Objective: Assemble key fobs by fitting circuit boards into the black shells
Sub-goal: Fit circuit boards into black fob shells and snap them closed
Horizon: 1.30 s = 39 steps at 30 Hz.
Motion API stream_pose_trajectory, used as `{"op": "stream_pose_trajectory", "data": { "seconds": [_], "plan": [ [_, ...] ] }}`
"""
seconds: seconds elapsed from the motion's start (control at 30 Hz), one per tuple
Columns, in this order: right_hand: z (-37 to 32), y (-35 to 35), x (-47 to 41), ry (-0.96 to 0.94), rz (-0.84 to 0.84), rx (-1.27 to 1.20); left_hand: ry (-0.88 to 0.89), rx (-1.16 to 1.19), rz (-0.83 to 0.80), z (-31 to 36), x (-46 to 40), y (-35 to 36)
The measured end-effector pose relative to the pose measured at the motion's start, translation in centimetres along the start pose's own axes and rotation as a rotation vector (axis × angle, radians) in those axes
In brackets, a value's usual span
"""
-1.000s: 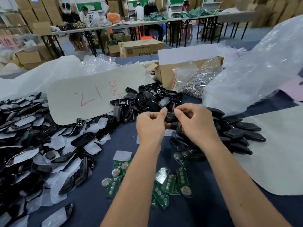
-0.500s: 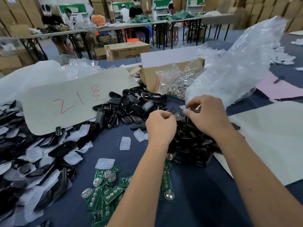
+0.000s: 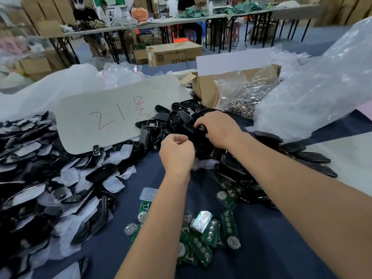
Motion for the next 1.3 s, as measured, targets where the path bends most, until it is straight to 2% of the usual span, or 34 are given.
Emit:
{"op": "stream_pose_trajectory", "data": {
  "seconds": [0.13, 0.3, 0.47, 0.6, 0.7, 0.77, 0.83, 0.9, 0.97, 1.0, 1.13, 1.3],
  "plan": [
    [0.2, -1.3, 0.1, 0.019, 0.147, -0.159, -0.009, 0.108, 0.000, 0.1, -0.7, -1.3],
    [-0.6, -2.6, 0.8, 0.015, 0.317, -0.323, -0.032, 0.118, -0.032, 0.3, -0.1, -2.1],
    [-0.3, -2.5, 1.8, 0.076, 0.324, -0.491, -0.016, 0.086, -0.071, 0.4, 0.7, -2.3],
    [-0.7, -3.6, 3.2, 0.113, 0.450, -0.586, 0.024, 0.121, -0.125, 0.9, 1.3, -1.9],
    [-1.7, -2.7, 3.2, 0.082, 0.203, -0.422, 0.073, 0.050, -0.134, 1.1, 1.5, -1.5],
    [-1.6, -2.7, 3.7, 0.083, 0.088, -0.321, 0.198, -0.188, -0.113, 1.8, 1.5, -1.3],
    [-1.8, -3.1, 4.6, 0.045, -0.047, -0.298, 0.406, -0.548, -0.121, 2.7, 1.6, -0.4],
    [-2.7, -2.4, 6.1, -0.011, -0.342, -0.246, 0.576, -0.894, -0.181, 3.1, 1.8, 1.2],
    [-3.8, -1.1, 8.2, -0.037, -0.631, -0.177, 0.585, -0.984, -0.266, 2.9, 1.6, 2.2],
    [-4.0, -0.7, 9.0, -0.041, -0.701, -0.114, 0.561, -0.965, -0.289, 2.9, 1.5, 2.4],
    [-3.2, -0.9, 10.4, -0.006, -0.752, 0.151, 0.539, -0.921, -0.250, 3.3, 1.7, 2.5],
    [-2.9, -1.6, 10.9, -0.025, -0.730, 0.188, 0.504, -0.919, -0.139, 3.2, 1.6, 2.3]
  ]
}}
Point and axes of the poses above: each hand's wrist, its own x-axis away from the middle knuckle, its own y-axis out of the palm, z = x × y, the point moved 7 cm from there along -x, towards the middle knuckle, and after that the axes turned 2 degrees about -x, right-handed, at the moved point
